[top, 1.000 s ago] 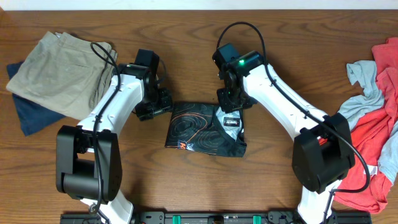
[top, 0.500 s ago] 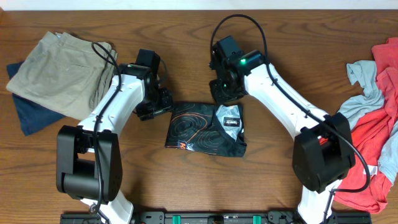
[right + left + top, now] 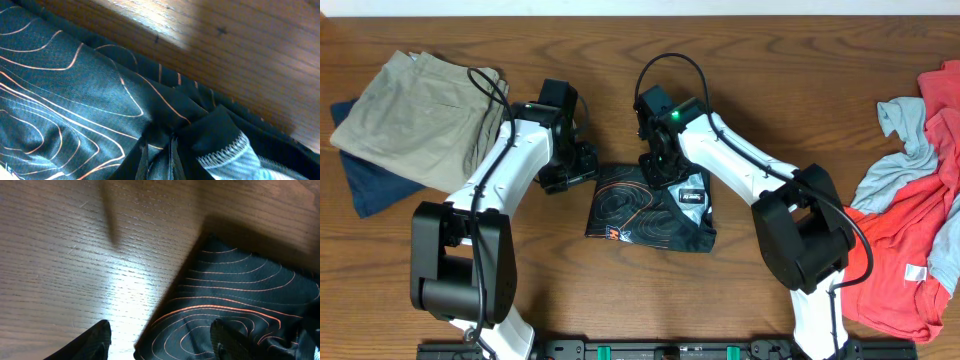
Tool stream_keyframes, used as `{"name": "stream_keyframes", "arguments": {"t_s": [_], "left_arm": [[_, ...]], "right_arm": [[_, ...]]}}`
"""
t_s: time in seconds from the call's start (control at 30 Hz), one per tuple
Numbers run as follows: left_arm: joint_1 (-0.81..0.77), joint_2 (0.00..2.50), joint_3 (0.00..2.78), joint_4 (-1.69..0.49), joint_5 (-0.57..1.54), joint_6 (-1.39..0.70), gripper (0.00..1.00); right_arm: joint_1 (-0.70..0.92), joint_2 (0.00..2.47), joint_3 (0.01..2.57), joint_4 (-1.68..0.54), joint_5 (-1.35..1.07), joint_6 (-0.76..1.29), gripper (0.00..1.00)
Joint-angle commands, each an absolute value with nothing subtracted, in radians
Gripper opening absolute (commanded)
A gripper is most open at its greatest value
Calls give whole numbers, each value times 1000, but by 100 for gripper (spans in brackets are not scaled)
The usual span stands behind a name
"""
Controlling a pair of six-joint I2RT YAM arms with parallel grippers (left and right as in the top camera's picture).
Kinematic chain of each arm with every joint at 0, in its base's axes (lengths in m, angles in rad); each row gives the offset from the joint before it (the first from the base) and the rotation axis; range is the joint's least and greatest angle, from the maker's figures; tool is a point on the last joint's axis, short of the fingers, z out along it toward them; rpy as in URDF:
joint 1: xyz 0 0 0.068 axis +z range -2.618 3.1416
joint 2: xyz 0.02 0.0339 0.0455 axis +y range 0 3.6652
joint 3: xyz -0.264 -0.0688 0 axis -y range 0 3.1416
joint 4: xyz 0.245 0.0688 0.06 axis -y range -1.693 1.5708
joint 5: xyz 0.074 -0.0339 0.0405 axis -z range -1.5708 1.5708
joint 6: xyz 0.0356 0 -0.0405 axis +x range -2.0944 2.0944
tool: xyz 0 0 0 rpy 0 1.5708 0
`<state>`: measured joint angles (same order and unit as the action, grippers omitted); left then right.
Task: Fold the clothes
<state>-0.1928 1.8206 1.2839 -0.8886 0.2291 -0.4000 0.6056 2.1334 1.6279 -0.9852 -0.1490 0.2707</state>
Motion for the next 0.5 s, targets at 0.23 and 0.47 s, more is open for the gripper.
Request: {"name": "stream_keyframes", "arguments": {"t_s": [0.23, 0.47], "left_arm": [[-196, 1826, 1274, -890, 224, -405, 65], [-196, 1826, 1274, -891, 224, -405, 66]], "right_arm": [[548, 2098, 1636, -1088, -63, 322, 1], [514, 2072, 1636, -1154, -49, 362, 1]]}}
